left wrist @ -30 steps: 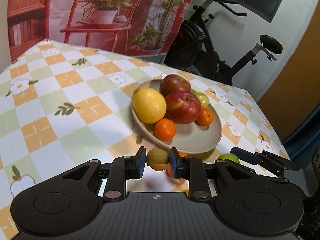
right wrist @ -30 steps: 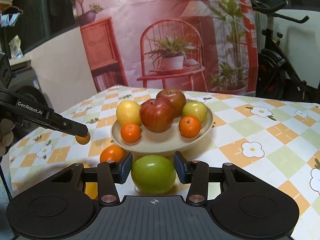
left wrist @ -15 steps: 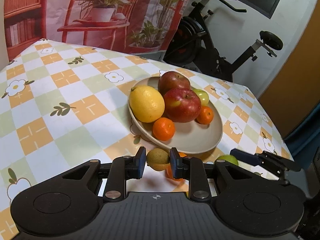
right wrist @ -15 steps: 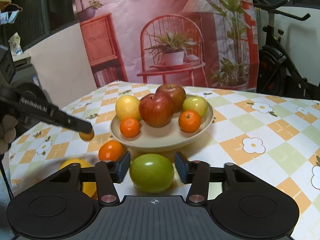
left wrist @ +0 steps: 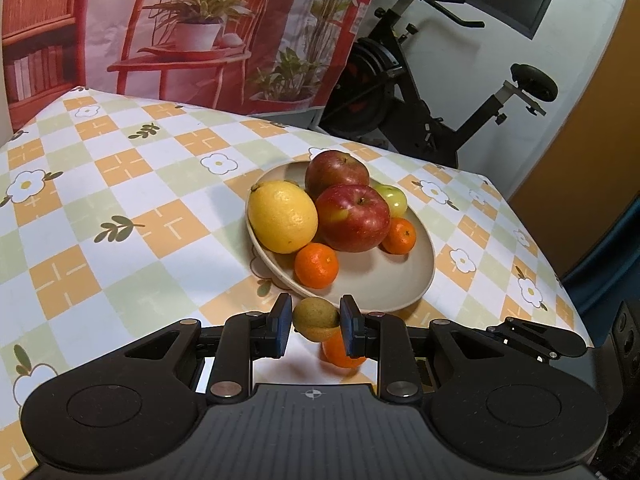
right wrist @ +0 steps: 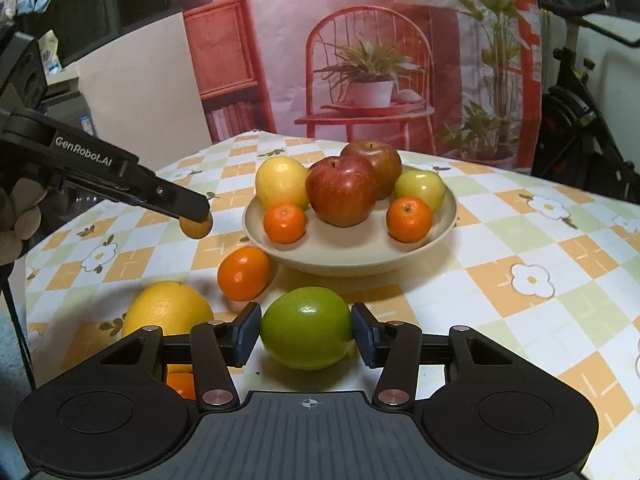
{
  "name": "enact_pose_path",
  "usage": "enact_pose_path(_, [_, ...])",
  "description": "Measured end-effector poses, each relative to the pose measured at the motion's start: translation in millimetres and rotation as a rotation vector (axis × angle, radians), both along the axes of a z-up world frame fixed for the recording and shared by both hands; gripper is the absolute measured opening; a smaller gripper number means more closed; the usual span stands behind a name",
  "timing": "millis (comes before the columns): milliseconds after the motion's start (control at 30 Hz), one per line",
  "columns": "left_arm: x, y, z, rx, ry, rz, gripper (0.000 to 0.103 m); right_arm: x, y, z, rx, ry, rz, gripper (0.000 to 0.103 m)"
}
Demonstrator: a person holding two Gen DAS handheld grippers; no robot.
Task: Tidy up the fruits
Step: 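Carry the kiwi and green apple onto the plate and open both grippers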
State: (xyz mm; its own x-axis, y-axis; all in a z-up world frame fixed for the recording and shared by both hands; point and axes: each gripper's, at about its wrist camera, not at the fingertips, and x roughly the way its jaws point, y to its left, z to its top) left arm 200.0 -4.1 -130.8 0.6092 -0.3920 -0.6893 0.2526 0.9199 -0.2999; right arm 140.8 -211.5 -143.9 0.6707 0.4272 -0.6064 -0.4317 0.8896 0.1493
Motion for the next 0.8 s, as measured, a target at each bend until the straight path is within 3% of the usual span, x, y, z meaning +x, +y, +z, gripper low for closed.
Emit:
enact_pose_path(167, [4.6,-11.5,3.5,0.012,-0.019,-0.037,0.027,4.5,-19.0,12.5,0.105,-0.059,-0.06,0.045])
enact_pose_path(533, [26.5,-58.5,-2.1,0.104,-0.074,-0.147,0.027,47.8,-18.5,13.1,0.034,-0.119,-0.078,0.045])
enact_pose_path(800, [33.5,-65.4,-13.0,0.161,-0.066,-0.179,0.027,64.0,-9.3,6.1,-0.003,-0.124,-0.046,0.045])
